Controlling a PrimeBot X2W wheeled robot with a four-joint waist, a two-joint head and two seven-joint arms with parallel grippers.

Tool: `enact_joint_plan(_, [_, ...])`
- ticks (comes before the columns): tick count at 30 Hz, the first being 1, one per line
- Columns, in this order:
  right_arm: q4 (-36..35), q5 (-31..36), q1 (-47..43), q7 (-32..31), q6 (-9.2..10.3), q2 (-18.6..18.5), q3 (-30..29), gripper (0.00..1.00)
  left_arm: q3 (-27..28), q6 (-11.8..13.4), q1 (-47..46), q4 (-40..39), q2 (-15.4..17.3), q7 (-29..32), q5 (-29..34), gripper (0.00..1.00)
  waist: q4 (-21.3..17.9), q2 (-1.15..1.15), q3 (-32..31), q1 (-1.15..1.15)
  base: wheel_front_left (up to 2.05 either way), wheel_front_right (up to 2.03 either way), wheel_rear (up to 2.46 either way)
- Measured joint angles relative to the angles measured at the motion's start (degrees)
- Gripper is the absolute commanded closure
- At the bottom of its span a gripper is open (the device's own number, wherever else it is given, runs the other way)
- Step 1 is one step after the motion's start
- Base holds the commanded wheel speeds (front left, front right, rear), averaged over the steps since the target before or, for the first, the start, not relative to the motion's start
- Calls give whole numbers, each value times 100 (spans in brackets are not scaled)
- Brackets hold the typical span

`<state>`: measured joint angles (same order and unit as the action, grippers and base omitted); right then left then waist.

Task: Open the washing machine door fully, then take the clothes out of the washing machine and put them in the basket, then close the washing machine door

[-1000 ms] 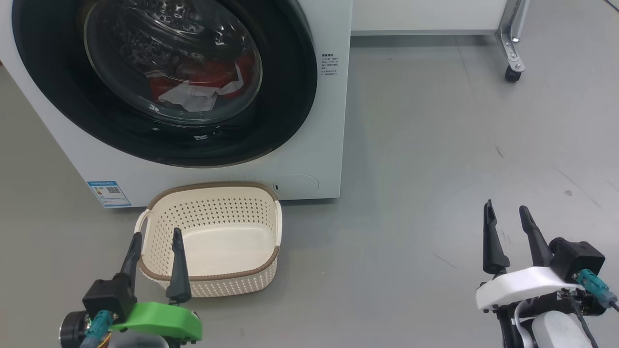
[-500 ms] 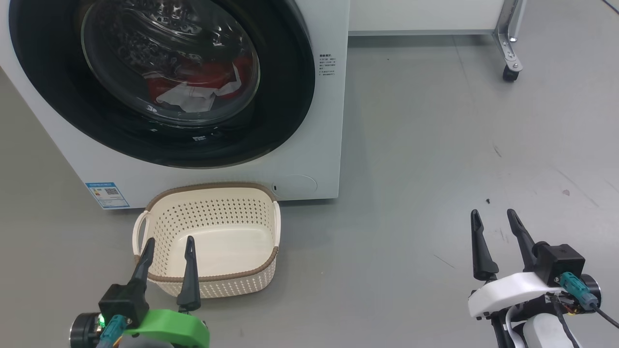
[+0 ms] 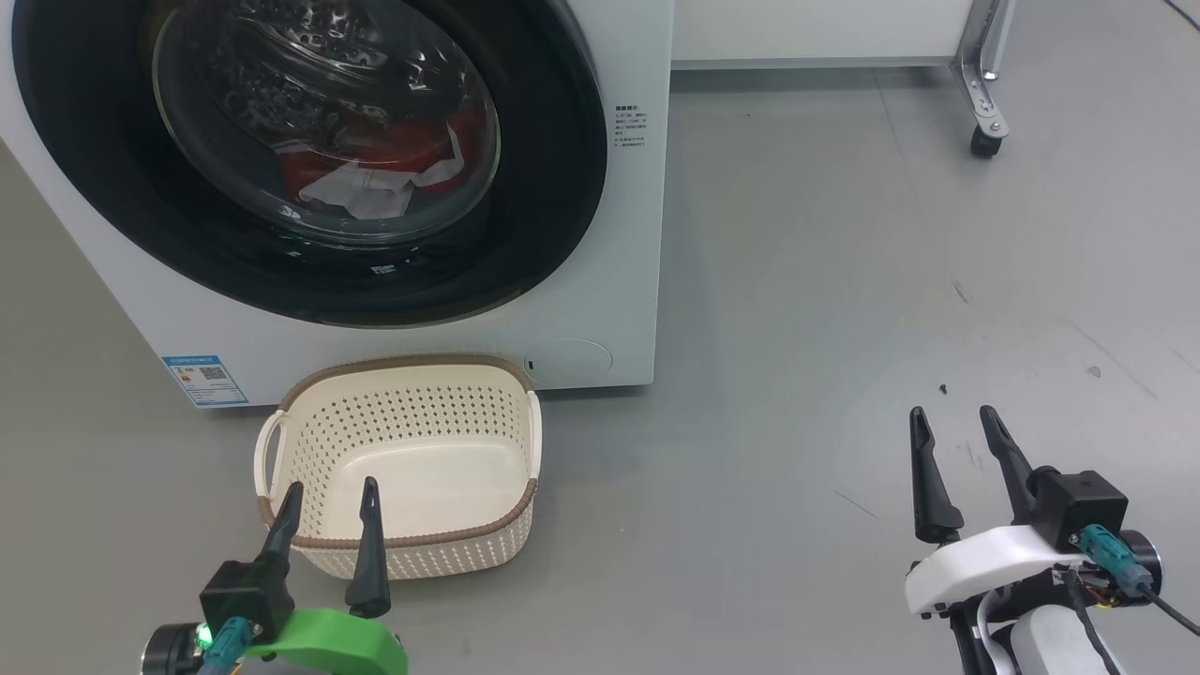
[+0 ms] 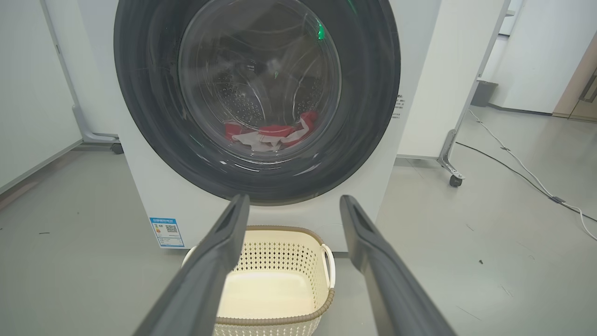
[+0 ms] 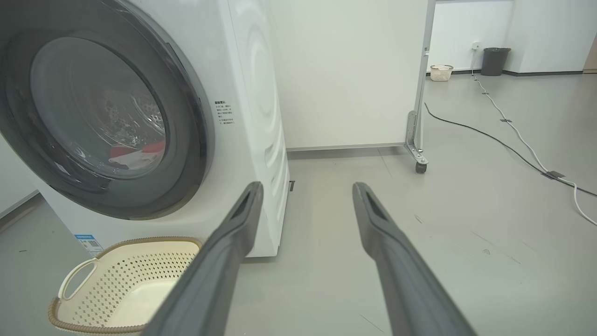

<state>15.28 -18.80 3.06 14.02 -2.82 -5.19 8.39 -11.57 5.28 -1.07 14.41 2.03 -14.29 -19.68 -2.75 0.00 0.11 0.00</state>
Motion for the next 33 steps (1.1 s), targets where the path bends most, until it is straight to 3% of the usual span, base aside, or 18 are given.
enact_joint_plan(33, [96,80,58,0,-14,80,-71,0,-37,49,-14,171,1,0,-1,0,55,0,9,0,0,0,0])
